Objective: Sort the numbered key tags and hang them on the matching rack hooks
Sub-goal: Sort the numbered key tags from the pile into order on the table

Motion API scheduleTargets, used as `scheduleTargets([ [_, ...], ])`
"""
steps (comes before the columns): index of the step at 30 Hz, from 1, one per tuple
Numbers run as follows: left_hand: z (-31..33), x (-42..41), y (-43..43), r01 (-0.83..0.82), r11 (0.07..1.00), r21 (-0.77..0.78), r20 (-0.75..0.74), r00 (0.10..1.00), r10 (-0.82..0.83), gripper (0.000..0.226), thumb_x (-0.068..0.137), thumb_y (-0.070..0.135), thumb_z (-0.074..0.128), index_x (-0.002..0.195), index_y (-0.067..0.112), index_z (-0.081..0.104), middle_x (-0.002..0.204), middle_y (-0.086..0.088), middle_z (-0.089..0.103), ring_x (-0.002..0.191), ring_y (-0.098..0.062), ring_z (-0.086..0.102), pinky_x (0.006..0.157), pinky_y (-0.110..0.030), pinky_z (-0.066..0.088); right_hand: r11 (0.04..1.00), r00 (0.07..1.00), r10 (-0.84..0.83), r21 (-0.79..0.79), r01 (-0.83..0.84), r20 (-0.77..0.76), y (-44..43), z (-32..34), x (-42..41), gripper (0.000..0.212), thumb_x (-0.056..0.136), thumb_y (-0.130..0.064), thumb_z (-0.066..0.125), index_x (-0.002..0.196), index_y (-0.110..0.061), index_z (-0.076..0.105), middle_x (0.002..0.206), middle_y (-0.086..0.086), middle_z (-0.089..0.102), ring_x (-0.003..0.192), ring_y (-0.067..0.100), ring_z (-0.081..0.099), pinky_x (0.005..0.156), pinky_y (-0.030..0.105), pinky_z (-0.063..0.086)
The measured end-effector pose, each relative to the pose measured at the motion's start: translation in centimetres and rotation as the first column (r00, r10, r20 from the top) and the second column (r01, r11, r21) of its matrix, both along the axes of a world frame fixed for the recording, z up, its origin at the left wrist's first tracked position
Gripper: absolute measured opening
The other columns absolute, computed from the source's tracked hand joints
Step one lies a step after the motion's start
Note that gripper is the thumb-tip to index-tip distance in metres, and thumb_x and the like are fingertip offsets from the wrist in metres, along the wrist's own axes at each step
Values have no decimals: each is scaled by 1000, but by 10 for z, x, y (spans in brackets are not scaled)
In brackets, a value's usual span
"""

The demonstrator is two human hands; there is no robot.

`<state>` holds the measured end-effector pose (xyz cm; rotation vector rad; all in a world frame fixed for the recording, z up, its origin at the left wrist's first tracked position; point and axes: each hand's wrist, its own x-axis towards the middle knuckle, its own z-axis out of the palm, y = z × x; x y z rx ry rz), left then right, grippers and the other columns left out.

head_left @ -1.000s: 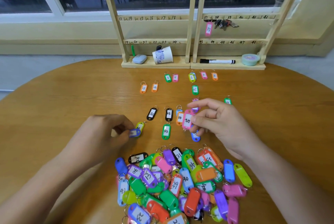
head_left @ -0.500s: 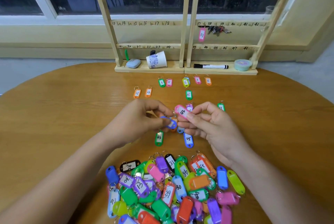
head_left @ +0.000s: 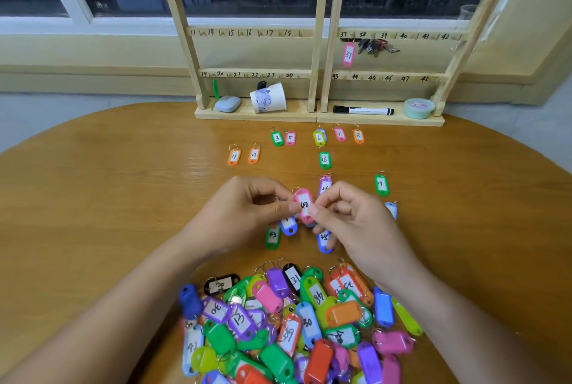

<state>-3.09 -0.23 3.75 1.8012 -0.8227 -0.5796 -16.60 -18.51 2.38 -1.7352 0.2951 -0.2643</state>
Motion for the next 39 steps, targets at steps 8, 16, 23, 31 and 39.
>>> scheduleTargets([
  [8,8,19,22,-115,990,-83,-180,979,99,28,76,15,91,91,0,73,76,-23,74,57,-16,66,50,-21,45,997,998,48,60,-45,-44,7,6,11,18,92,-5,80,106,-12,71,84,5,77,72,15,70,65,26,54],
  [16,6,43,41,-176,980,-91,-79,982,169,23,90,23,81,95,1,77,75,-7,74,63,-8,60,58,-15,45,979,977,34,-187,-75,-212,34,14,41,22,88,-12,82,98,-20,64,73,4,77,58,16,71,52,27,44],
  [23,5,52,51,-221,974,-45,45,974,223,21,83,36,88,88,17,81,85,-13,78,75,-20,66,75,-43,54,869,967,-26,-483,-104,-255,61,3,67,22,79,-25,83,82,-29,62,70,-4,74,65,13,71,64,41,60],
  [31,3,54,46,-305,950,62,127,947,296,25,80,29,95,93,21,75,79,-3,80,69,-16,77,62,-24,53,788,968,-45,-604,-118,-247,66,-2,71,23,78,-29,84,78,-29,61,76,-7,72,76,12,69,69,40,59],
  [39,1,51,46,-267,960,82,198,949,246,4,97,25,79,94,26,78,84,3,80,75,-11,74,74,-30,58,866,990,-90,-499,26,-105,30,15,65,11,94,-20,72,86,-26,68,70,-6,74,58,6,65,59,29,51],
])
